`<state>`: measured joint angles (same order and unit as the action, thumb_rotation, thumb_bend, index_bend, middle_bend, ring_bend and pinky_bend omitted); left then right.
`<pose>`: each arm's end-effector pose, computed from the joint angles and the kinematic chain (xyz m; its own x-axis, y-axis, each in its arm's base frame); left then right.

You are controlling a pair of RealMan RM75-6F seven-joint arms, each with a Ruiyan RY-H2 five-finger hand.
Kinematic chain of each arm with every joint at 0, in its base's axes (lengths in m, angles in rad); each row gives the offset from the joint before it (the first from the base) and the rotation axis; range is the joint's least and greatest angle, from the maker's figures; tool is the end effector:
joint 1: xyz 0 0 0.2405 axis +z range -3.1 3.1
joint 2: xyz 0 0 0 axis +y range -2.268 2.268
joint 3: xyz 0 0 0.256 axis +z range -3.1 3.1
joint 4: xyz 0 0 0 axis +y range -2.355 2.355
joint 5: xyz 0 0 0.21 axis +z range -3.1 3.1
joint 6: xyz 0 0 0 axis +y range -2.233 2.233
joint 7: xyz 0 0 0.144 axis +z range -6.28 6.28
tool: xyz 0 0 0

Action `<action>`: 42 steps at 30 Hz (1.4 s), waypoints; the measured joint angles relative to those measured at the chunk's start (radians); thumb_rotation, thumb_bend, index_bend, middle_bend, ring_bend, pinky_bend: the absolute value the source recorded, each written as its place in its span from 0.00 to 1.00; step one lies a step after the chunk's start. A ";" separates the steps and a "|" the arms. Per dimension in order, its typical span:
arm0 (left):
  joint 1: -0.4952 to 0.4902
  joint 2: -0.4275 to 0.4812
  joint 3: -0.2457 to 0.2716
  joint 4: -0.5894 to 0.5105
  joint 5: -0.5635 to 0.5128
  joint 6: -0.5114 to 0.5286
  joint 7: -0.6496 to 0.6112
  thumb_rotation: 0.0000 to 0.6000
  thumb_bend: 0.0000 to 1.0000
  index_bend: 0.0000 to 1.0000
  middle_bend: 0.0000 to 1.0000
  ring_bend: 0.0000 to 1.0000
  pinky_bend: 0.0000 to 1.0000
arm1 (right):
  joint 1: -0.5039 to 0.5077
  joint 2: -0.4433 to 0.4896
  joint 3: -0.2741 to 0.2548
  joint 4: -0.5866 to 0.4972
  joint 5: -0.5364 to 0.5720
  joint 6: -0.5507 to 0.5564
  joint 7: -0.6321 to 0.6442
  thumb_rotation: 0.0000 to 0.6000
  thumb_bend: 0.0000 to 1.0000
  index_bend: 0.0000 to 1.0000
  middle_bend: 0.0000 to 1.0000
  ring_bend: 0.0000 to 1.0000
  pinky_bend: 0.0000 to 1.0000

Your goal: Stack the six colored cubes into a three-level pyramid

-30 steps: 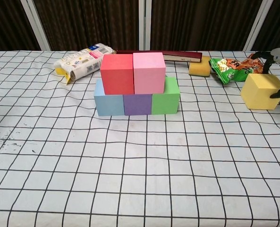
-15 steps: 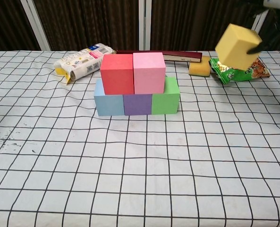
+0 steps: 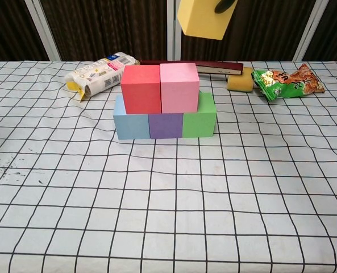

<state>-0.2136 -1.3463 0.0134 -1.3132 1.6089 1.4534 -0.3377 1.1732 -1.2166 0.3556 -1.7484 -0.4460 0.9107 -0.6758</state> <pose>-0.3127 0.2110 0.0921 0.1700 0.1026 0.9801 0.9676 -0.2059 -0.1463 -0.0050 -0.4110 0.0880 0.4920 -0.1746 0.8529 -0.8376 -0.3620 0.4091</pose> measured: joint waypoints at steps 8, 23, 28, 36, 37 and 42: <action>0.000 0.002 0.001 0.003 -0.010 -0.012 -0.016 1.00 0.00 0.06 0.11 0.02 0.07 | 0.167 -0.073 -0.011 -0.009 0.267 0.066 -0.135 1.00 0.06 0.00 0.53 0.07 0.00; -0.001 0.002 0.000 0.015 -0.012 -0.013 -0.051 1.00 0.00 0.06 0.11 0.02 0.07 | 0.309 -0.187 0.003 -0.052 0.438 0.251 -0.262 1.00 0.06 0.00 0.55 0.10 0.00; 0.002 0.003 -0.001 0.019 -0.015 -0.012 -0.066 1.00 0.00 0.06 0.11 0.02 0.07 | 0.323 -0.230 0.004 -0.032 0.451 0.287 -0.277 1.00 0.06 0.00 0.55 0.11 0.00; 0.004 0.003 -0.001 0.032 -0.017 -0.009 -0.093 1.00 0.00 0.06 0.11 0.02 0.07 | 0.335 -0.282 0.016 -0.010 0.459 0.325 -0.306 1.00 0.06 0.00 0.56 0.11 0.00; 0.005 0.003 -0.001 0.034 -0.017 -0.008 -0.095 1.00 0.00 0.06 0.11 0.02 0.07 | 0.335 -0.285 0.018 -0.007 0.460 0.326 -0.309 1.00 0.06 0.00 0.56 0.11 0.00; 0.006 0.003 -0.002 0.037 -0.017 -0.008 -0.103 1.00 0.00 0.06 0.11 0.02 0.07 | 0.330 -0.292 0.025 0.000 0.457 0.332 -0.321 1.00 0.06 0.00 0.56 0.11 0.00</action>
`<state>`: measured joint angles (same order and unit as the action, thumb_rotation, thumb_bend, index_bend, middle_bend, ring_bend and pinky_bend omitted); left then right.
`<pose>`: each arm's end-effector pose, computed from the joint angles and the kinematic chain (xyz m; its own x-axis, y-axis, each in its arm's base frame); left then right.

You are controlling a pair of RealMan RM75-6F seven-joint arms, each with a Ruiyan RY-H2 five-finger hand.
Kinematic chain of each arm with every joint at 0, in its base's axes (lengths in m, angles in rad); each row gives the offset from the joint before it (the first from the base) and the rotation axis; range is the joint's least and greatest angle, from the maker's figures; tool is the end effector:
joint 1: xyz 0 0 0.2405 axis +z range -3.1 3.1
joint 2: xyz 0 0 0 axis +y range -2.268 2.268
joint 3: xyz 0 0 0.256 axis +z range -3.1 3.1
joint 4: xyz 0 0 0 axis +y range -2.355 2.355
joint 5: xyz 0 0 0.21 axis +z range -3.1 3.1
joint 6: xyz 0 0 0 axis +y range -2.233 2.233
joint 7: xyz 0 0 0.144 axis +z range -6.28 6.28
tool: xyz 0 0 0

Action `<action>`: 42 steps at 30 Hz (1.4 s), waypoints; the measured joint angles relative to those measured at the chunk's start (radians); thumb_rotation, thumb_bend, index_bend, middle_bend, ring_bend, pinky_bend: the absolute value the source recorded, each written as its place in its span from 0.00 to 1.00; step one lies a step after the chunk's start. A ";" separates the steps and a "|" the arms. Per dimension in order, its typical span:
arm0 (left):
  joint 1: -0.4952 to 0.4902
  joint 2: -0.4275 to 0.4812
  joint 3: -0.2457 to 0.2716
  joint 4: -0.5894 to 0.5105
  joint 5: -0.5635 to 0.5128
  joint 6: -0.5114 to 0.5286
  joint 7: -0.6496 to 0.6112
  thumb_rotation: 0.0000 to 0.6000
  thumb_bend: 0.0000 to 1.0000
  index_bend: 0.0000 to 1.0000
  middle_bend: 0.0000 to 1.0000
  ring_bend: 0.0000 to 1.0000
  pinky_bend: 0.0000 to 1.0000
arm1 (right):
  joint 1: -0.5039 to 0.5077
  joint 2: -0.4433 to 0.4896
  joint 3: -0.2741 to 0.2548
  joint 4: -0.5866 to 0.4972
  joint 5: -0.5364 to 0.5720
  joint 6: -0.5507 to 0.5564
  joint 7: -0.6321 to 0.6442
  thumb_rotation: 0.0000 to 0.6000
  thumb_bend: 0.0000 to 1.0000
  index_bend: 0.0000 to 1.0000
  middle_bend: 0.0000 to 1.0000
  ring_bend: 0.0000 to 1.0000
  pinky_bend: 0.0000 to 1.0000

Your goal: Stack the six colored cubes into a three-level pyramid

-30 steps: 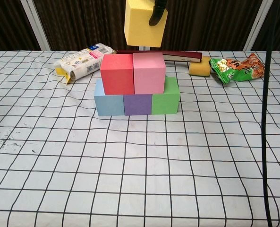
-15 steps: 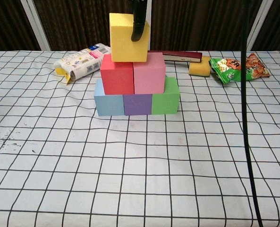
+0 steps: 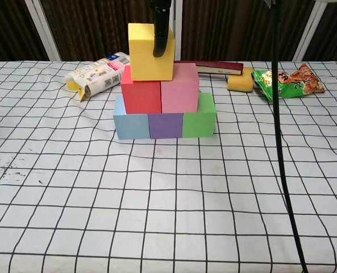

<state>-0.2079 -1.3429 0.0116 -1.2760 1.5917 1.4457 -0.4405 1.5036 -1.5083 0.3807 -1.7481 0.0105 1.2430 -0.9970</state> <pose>-0.3242 0.2118 0.0977 0.1061 0.1137 0.9878 0.9816 -0.1704 -0.0858 0.0769 -0.3664 0.0054 0.5856 -0.2638 0.7664 -0.8031 -0.3168 0.5046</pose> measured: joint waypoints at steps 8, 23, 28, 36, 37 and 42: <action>-0.001 -0.001 -0.002 0.001 -0.002 -0.003 -0.011 1.00 0.00 0.06 0.11 0.02 0.07 | -0.006 -0.008 0.008 0.000 0.002 0.018 -0.024 1.00 0.07 0.00 0.55 0.11 0.00; 0.000 0.002 -0.002 0.008 -0.004 -0.004 -0.029 1.00 0.00 0.06 0.11 0.02 0.07 | 0.004 -0.036 0.037 0.021 0.030 0.041 -0.087 1.00 0.08 0.00 0.55 0.11 0.00; 0.000 0.003 -0.002 0.009 -0.004 -0.005 -0.033 1.00 0.00 0.06 0.11 0.02 0.07 | 0.006 -0.043 0.047 0.022 0.029 0.052 -0.100 1.00 0.08 0.00 0.55 0.11 0.00; 0.000 0.004 0.000 0.012 -0.004 -0.008 -0.038 1.00 0.00 0.06 0.11 0.02 0.07 | 0.007 -0.056 0.051 0.028 0.035 0.067 -0.127 1.00 0.08 0.00 0.55 0.11 0.00; 0.000 0.004 0.000 0.012 -0.004 -0.009 -0.038 1.00 0.00 0.06 0.11 0.02 0.07 | 0.006 -0.059 0.053 0.030 0.036 0.068 -0.129 1.00 0.08 0.00 0.55 0.11 0.00; 0.000 0.005 0.000 0.012 -0.005 -0.010 -0.039 1.00 0.00 0.06 0.11 0.02 0.07 | 0.004 -0.068 0.061 0.038 0.037 0.071 -0.136 1.00 0.08 0.00 0.55 0.11 0.00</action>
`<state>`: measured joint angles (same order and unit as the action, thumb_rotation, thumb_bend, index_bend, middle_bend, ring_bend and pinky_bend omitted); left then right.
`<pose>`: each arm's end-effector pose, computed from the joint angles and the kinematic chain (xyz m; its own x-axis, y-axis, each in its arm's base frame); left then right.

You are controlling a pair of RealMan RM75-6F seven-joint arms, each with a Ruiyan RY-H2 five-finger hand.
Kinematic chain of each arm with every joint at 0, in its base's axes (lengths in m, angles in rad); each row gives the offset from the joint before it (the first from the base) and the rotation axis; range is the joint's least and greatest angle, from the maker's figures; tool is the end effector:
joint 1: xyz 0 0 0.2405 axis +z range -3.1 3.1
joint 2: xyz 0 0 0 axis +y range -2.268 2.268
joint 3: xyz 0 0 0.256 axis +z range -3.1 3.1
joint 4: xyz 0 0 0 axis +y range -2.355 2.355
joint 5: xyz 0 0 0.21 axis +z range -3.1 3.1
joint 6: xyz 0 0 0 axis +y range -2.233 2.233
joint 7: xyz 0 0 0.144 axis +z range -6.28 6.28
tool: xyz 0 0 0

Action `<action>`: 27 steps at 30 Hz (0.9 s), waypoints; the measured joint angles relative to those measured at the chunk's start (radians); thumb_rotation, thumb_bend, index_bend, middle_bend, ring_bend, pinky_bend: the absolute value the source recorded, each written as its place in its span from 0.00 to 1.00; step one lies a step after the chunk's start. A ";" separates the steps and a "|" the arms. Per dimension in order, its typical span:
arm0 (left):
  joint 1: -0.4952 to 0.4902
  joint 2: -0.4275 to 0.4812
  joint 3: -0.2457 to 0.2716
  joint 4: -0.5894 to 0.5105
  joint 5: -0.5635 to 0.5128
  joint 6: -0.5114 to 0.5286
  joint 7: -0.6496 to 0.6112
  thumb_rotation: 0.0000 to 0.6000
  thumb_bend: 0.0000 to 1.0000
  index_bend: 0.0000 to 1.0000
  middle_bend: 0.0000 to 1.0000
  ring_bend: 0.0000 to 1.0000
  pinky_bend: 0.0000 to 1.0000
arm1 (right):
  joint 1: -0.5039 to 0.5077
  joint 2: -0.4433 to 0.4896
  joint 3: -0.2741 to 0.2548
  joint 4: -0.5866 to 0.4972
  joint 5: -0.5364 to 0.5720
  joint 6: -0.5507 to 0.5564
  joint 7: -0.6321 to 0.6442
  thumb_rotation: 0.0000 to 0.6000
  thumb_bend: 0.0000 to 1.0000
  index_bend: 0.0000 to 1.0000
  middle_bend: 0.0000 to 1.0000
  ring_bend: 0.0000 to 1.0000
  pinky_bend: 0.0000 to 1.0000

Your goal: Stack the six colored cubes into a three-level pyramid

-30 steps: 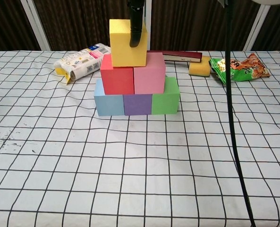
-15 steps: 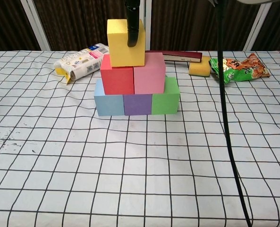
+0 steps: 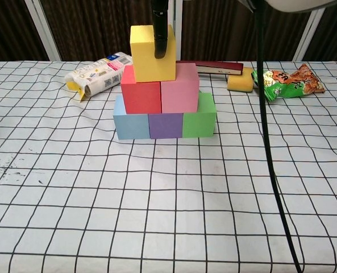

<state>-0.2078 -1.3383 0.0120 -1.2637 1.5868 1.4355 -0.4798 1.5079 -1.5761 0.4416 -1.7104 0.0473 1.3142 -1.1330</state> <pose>-0.3287 0.2124 0.0998 0.0843 0.1240 0.9887 0.9856 -0.1566 -0.0644 0.0839 -0.3642 -0.0024 0.6342 -0.2501 0.7316 -0.7704 -0.2846 0.5705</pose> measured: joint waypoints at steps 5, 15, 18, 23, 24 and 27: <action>-0.001 0.002 0.001 0.001 0.000 -0.003 -0.006 1.00 0.00 0.06 0.11 0.02 0.07 | -0.005 -0.003 0.009 0.002 0.001 -0.002 -0.005 1.00 0.08 0.00 0.55 0.11 0.00; -0.002 0.002 0.003 0.005 0.001 -0.008 -0.023 1.00 0.00 0.06 0.11 0.02 0.07 | -0.010 -0.003 0.021 0.000 0.006 0.002 -0.022 1.00 0.08 0.00 0.55 0.11 0.00; -0.003 0.002 0.004 0.005 0.001 -0.011 -0.028 1.00 0.00 0.06 0.11 0.02 0.07 | -0.010 -0.005 0.024 -0.001 0.007 0.005 -0.027 1.00 0.08 0.00 0.55 0.11 0.00; -0.003 0.004 0.004 0.005 0.000 -0.012 -0.036 1.00 0.00 0.06 0.11 0.02 0.07 | -0.006 -0.012 0.030 0.002 0.010 0.012 -0.036 1.00 0.08 0.00 0.56 0.12 0.00; -0.003 0.004 0.004 0.005 0.000 -0.012 -0.038 1.00 0.00 0.06 0.11 0.02 0.07 | -0.006 -0.014 0.031 0.003 0.011 0.013 -0.037 1.00 0.08 0.00 0.57 0.12 0.00; -0.003 0.004 0.005 0.006 0.001 -0.012 -0.040 1.00 0.00 0.06 0.11 0.02 0.07 | -0.004 -0.018 0.035 0.004 0.012 0.017 -0.040 1.00 0.08 0.00 0.57 0.12 0.00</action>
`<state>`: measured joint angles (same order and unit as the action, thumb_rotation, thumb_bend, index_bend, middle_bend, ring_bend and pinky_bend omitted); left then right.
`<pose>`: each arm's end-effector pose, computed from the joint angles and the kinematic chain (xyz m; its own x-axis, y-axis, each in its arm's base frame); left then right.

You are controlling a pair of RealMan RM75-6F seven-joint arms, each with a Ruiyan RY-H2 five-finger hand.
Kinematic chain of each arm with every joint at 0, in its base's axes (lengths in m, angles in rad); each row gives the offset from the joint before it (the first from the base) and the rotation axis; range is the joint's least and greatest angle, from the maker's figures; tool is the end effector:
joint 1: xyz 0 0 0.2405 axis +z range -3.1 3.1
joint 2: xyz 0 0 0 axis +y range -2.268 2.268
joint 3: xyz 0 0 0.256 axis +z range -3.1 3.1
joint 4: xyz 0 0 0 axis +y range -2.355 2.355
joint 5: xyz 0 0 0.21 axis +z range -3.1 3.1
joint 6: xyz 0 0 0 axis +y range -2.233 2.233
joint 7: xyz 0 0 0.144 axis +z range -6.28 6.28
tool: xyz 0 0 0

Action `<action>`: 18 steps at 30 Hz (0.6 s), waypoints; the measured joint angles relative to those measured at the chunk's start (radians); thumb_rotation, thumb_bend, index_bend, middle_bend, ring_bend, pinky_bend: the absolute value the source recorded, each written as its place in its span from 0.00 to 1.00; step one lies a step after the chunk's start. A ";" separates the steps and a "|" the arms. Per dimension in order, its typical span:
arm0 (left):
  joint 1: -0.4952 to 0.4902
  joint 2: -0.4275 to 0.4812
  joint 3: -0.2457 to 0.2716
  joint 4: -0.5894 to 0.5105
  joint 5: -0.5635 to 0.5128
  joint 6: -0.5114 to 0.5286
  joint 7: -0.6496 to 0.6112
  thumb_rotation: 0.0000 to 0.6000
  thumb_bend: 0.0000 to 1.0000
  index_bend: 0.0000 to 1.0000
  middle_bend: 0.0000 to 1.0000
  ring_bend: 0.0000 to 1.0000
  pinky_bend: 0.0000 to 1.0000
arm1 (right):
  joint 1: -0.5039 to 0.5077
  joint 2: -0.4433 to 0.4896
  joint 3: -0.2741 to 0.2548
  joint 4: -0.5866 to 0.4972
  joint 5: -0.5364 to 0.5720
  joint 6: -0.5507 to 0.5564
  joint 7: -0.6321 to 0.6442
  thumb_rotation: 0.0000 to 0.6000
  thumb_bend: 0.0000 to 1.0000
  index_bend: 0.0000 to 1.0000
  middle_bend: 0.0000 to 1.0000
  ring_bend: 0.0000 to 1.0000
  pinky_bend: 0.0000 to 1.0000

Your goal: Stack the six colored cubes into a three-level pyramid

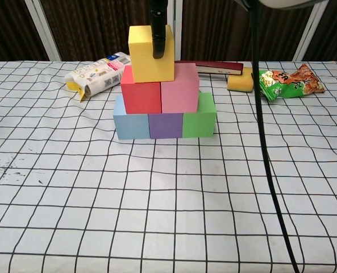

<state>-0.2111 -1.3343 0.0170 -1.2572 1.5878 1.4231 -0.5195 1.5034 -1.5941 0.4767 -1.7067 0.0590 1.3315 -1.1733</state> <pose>-0.3310 0.2127 0.0998 0.0584 0.1436 0.9879 0.9882 -0.1487 -0.0368 0.0881 -0.3625 -0.0034 0.6353 -0.2560 0.7286 -0.7703 -0.2771 0.5743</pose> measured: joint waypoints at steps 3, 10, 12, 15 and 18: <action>0.000 0.000 0.000 0.000 0.001 0.000 -0.002 1.00 0.00 0.06 0.11 0.02 0.07 | 0.001 -0.004 0.005 0.001 0.003 0.006 -0.004 1.00 0.08 0.00 0.57 0.12 0.00; -0.003 0.002 0.003 0.001 0.002 -0.006 -0.019 1.00 0.00 0.06 0.11 0.02 0.07 | 0.009 -0.010 0.019 0.002 0.010 0.018 -0.020 1.00 0.08 0.00 0.57 0.12 0.00; -0.003 0.001 0.003 0.002 0.003 -0.005 -0.019 1.00 0.00 0.06 0.11 0.02 0.07 | 0.011 -0.013 0.021 0.004 0.010 0.021 -0.024 1.00 0.08 0.00 0.58 0.12 0.00; -0.002 0.001 0.003 0.003 0.003 -0.004 -0.020 1.00 0.00 0.06 0.11 0.02 0.07 | 0.012 -0.019 0.024 0.008 0.011 0.024 -0.026 1.00 0.08 0.00 0.58 0.13 0.00; -0.002 0.001 0.003 0.005 0.002 -0.004 -0.022 1.00 0.00 0.06 0.11 0.02 0.07 | 0.013 -0.026 0.025 0.014 0.013 0.026 -0.030 1.00 0.08 0.00 0.58 0.13 0.00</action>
<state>-0.2127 -1.3337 0.0200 -1.2521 1.5894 1.4192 -0.5420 1.5163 -1.6198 0.5019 -1.6927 0.0717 1.3579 -1.2028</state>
